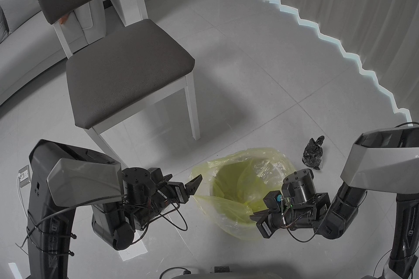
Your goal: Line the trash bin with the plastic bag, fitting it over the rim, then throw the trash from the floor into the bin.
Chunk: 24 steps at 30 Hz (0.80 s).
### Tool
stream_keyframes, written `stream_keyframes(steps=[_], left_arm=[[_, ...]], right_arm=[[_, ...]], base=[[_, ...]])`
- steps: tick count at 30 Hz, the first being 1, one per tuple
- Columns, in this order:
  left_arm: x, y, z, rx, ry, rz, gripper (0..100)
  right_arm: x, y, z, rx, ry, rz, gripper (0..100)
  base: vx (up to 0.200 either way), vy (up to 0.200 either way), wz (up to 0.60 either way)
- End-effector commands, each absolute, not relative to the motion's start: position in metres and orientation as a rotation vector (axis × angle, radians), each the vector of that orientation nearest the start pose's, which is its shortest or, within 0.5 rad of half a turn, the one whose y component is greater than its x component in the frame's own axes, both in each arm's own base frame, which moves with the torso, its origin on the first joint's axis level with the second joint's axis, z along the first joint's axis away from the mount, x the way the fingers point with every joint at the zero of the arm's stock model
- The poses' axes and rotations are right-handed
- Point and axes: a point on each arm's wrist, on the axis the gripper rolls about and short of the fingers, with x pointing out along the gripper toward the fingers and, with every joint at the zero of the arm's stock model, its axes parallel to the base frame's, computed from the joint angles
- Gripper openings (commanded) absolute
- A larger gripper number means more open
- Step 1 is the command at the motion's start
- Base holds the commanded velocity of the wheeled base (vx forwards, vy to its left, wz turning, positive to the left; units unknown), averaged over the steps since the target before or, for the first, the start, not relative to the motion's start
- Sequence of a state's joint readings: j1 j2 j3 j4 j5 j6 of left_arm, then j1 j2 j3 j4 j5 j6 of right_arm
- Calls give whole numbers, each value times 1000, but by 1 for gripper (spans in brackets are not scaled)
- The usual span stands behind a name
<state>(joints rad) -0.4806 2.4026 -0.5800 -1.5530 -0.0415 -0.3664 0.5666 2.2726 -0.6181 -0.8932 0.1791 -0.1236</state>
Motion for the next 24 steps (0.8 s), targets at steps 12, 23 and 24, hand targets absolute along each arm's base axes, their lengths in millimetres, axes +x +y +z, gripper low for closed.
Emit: stream_keyframes(steps=[12, 23, 24], left_arm=[[307, -174, -22, -283, 365, -493, 100], [314, -182, -25, -277, 344, -519, 100], [314, -183, -26, -274, 344, -519, 100]], right_arm=[[249, 192, -51, -300, 759, 816, 0], [251, 198, -62, -303, 784, 821, 0], [250, 198, -62, -306, 787, 823, 0]], base=[[0, 0, 0], [0, 0, 0], [0, 0, 0]])
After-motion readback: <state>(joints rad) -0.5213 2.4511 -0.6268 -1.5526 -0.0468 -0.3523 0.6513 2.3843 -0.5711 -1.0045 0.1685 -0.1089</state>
